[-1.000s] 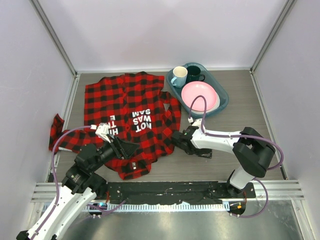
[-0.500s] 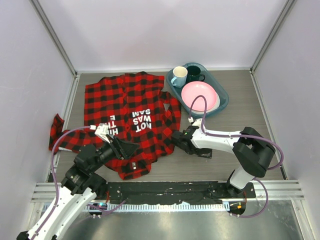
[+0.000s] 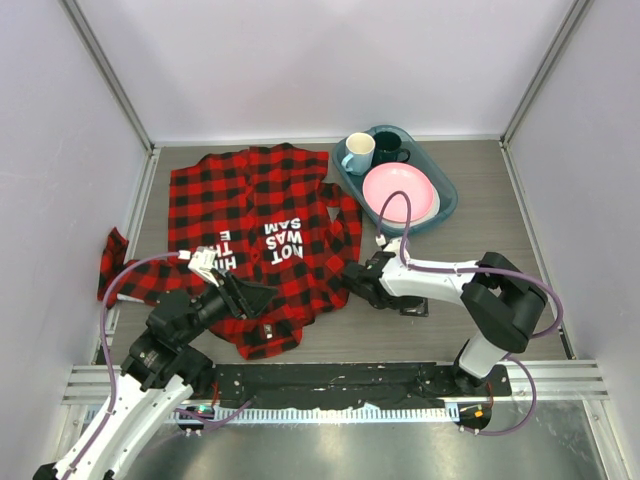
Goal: Remove the brooch from the garment
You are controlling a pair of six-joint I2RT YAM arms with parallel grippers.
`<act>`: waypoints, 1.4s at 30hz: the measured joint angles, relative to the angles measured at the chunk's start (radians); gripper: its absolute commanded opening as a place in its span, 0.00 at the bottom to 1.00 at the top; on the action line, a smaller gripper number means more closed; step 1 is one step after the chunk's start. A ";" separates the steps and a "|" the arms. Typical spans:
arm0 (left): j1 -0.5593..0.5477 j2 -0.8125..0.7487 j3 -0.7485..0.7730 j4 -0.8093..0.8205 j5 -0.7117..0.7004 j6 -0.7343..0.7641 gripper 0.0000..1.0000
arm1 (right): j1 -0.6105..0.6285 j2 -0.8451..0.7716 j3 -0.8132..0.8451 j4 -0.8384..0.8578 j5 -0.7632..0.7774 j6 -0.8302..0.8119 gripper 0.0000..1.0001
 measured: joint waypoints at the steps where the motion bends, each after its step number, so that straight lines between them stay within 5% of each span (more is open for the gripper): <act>1: 0.000 -0.001 0.001 0.000 0.000 0.000 0.64 | 0.000 0.000 0.000 -0.001 0.002 0.001 0.01; 23: 0.000 -0.001 0.021 -0.012 0.004 0.020 0.63 | -0.005 0.040 0.018 -0.030 0.024 0.026 0.04; 42: 0.000 -0.001 0.023 -0.016 0.008 0.023 0.63 | -0.007 0.058 0.018 -0.006 0.013 -0.010 0.31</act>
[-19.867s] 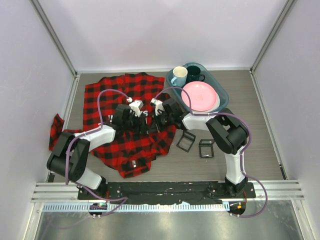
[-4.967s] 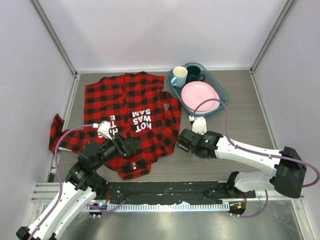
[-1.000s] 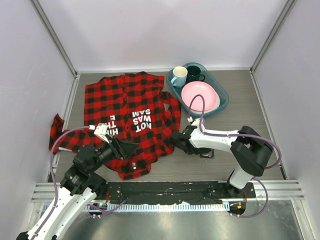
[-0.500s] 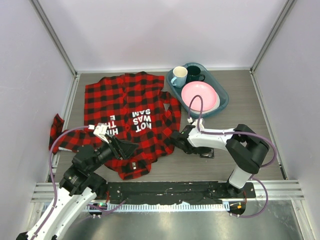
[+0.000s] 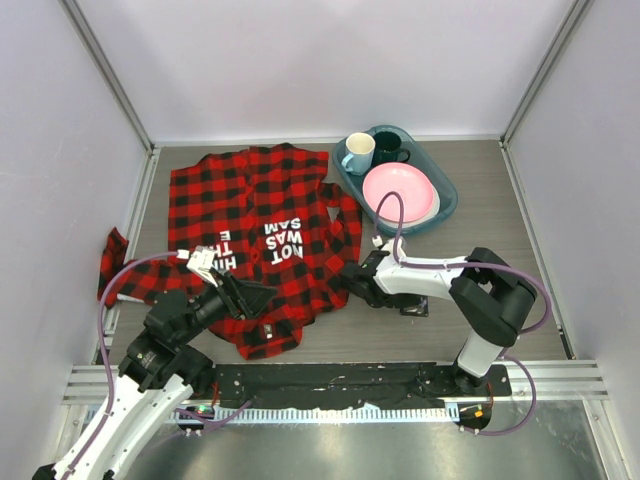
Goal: Remove the brooch from the garment
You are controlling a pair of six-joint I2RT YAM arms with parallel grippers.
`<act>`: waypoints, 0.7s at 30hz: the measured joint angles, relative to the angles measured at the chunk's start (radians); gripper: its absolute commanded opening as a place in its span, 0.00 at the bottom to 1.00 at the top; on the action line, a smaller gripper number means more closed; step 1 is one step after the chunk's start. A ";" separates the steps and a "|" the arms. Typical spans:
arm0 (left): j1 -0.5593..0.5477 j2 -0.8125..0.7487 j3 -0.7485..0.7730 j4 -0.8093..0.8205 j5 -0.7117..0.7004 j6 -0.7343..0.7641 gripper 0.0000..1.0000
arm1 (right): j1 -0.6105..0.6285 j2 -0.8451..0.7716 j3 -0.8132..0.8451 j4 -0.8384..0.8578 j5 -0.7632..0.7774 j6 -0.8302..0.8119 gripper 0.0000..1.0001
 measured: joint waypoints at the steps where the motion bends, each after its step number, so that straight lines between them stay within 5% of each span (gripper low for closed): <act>1: 0.000 0.000 0.000 0.000 0.000 0.000 0.63 | 0.000 0.000 0.000 0.006 -0.005 -0.008 0.32; 21: 0.000 0.003 0.067 -0.039 0.000 0.004 0.68 | 0.000 -0.304 -0.021 0.243 -0.169 -0.281 0.48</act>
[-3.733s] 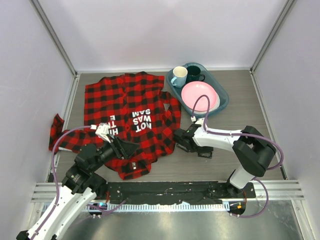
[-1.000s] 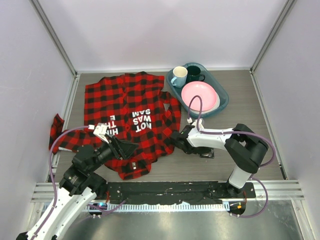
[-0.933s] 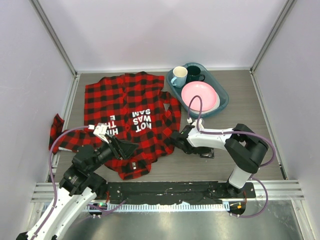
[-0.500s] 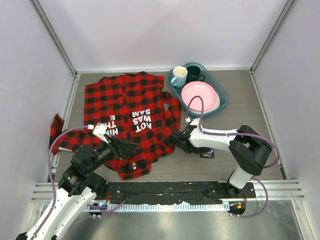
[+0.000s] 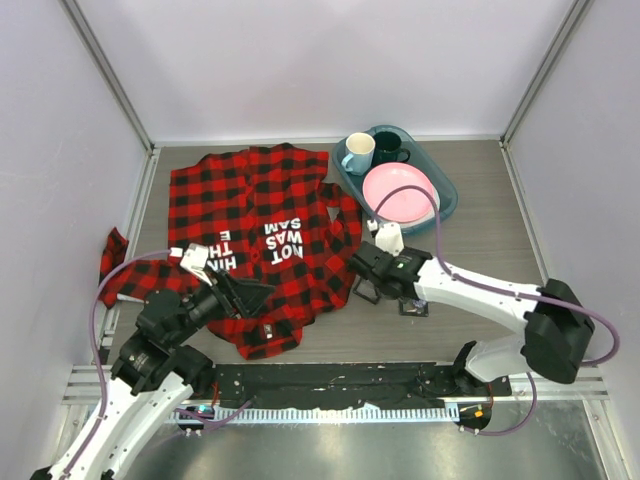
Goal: Remove the brooch from the garment
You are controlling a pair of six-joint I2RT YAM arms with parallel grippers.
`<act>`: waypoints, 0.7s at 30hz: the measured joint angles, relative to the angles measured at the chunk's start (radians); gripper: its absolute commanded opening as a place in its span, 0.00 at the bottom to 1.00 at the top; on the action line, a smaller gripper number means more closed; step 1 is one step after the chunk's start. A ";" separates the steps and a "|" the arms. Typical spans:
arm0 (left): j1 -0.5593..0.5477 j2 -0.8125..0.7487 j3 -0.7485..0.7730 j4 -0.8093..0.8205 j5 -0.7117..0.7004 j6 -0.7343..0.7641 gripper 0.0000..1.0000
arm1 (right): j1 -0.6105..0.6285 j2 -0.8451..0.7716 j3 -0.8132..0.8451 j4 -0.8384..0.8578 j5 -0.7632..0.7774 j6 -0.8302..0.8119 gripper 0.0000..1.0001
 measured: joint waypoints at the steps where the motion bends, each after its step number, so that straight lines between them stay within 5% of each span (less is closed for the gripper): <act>1: 0.000 0.005 0.005 0.001 0.000 0.000 0.68 | 0.000 -0.024 0.010 0.038 -0.027 -0.025 0.48; 7: 0.000 0.110 0.056 -0.023 -0.005 -0.011 0.72 | 0.000 -0.065 0.067 0.336 -0.181 -0.124 0.49; 8: 0.000 0.142 0.077 -0.042 -0.011 -0.014 0.81 | 0.000 -0.052 0.077 0.391 -0.203 -0.135 0.49; 15: 0.000 0.343 0.254 -0.234 -0.108 -0.036 0.95 | 0.000 0.156 0.163 0.687 -0.326 -0.159 0.49; 21: 0.000 0.368 0.340 -0.366 -0.246 -0.058 1.00 | 0.000 0.253 0.184 0.865 -0.410 -0.157 0.49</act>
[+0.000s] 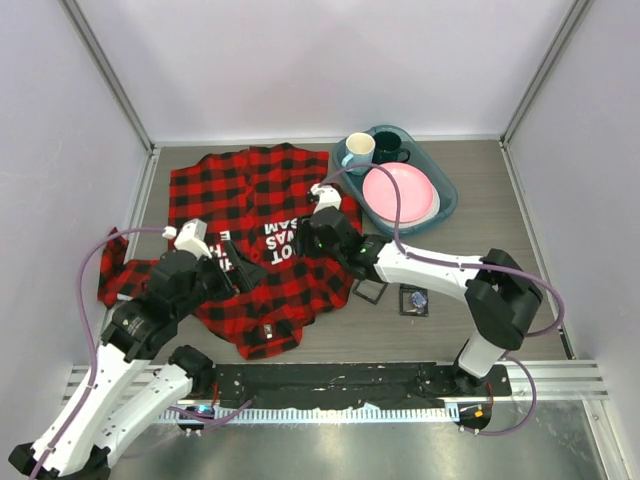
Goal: Remove the brooch from the garment
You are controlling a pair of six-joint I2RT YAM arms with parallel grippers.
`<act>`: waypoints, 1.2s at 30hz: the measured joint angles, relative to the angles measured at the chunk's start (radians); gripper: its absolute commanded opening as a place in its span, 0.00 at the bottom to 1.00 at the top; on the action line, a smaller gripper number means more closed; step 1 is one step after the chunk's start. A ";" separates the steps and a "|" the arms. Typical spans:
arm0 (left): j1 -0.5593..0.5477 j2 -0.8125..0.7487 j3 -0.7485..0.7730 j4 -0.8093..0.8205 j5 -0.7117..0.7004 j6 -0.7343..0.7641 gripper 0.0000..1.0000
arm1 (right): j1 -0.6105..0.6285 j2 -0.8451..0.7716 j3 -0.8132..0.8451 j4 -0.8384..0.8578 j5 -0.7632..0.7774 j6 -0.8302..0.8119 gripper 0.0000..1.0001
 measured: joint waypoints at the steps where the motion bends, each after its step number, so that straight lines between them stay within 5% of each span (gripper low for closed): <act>1: 0.000 -0.006 0.000 -0.015 -0.022 -0.006 1.00 | 0.000 0.013 0.012 0.029 -0.008 0.000 0.49; 10: 0.081 0.130 0.074 -0.089 -0.173 -0.020 1.00 | 0.000 0.265 0.277 0.269 -0.065 0.000 0.42; 16: 0.443 0.312 0.084 -0.040 -0.048 0.053 0.79 | 0.001 0.436 0.360 0.342 -0.156 -0.010 0.37; 22: 0.593 0.559 0.066 0.058 0.031 0.116 0.30 | 0.012 0.625 0.465 0.328 -0.281 -0.056 0.28; 29: 0.617 0.846 0.045 0.206 0.102 0.141 0.13 | 0.067 0.664 0.473 0.321 -0.323 -0.101 0.26; 36: 0.621 0.906 0.024 0.264 0.084 0.132 0.04 | 0.091 0.664 0.492 0.332 -0.395 -0.115 0.29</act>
